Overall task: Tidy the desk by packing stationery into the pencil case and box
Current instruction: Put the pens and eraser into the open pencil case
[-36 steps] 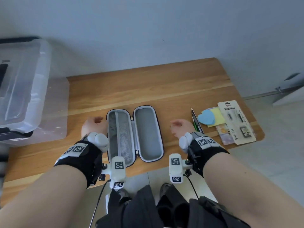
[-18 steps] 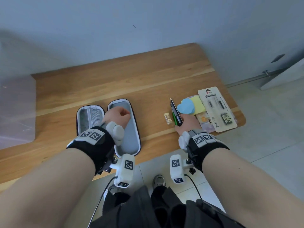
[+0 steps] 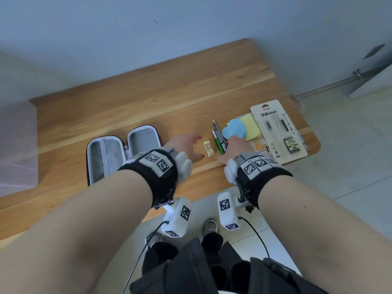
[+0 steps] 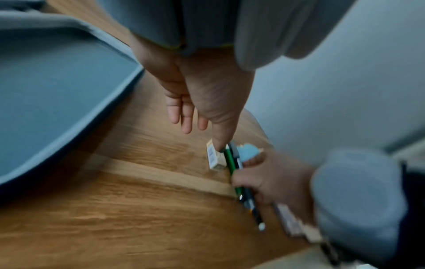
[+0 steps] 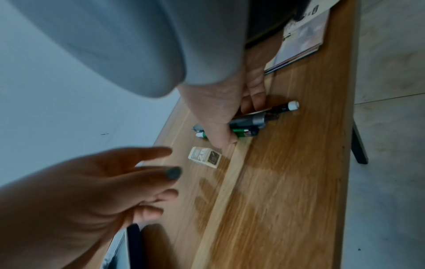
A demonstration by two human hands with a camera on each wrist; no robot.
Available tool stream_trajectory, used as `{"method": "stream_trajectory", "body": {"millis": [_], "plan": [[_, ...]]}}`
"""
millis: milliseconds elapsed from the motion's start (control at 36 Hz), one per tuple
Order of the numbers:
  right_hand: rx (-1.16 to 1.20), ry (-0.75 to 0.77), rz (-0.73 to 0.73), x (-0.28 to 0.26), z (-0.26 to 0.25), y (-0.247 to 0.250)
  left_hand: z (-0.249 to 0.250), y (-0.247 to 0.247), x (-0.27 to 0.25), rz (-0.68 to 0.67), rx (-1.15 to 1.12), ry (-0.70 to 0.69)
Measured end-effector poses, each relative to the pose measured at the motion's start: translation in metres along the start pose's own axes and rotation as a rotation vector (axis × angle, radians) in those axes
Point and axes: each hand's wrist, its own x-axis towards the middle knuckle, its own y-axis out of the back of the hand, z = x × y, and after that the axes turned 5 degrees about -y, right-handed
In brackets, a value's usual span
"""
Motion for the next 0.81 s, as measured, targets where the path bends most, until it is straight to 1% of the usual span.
{"method": "stream_trajectory", "body": {"millis": [111,167,250,361,444,500,556,694,806], "plan": [[-0.053,0.011,0.031,-0.005,-0.012,-0.003,0.003,0.001,0.004,-0.086,0.159,-0.128],[-0.070,0.020,0.056,-0.006,-0.017,-0.004,0.004,0.002,0.006,-0.109,0.213,-0.156],[-0.077,0.035,0.080,-0.010,-0.027,-0.006,-0.003,0.002,0.006,-0.108,0.253,-0.127],[-0.053,0.053,0.089,-0.012,-0.041,-0.005,-0.017,0.005,0.004,-0.039,0.237,-0.094],[-0.053,0.052,0.101,-0.012,-0.044,0.000,-0.020,0.011,0.006,0.003,0.183,-0.067],[-0.048,0.049,0.107,-0.012,-0.044,0.004,-0.022,0.014,0.006,0.074,0.101,-0.027],[-0.029,0.038,0.110,-0.010,-0.041,0.008,-0.026,0.017,0.006,0.153,-0.027,0.033],[-0.008,-0.031,0.129,0.001,-0.031,0.011,-0.043,0.024,0.003,0.339,-0.477,0.172],[-0.067,-0.094,0.136,0.007,-0.023,0.006,-0.065,0.028,-0.003,0.396,-0.791,0.266]]}}
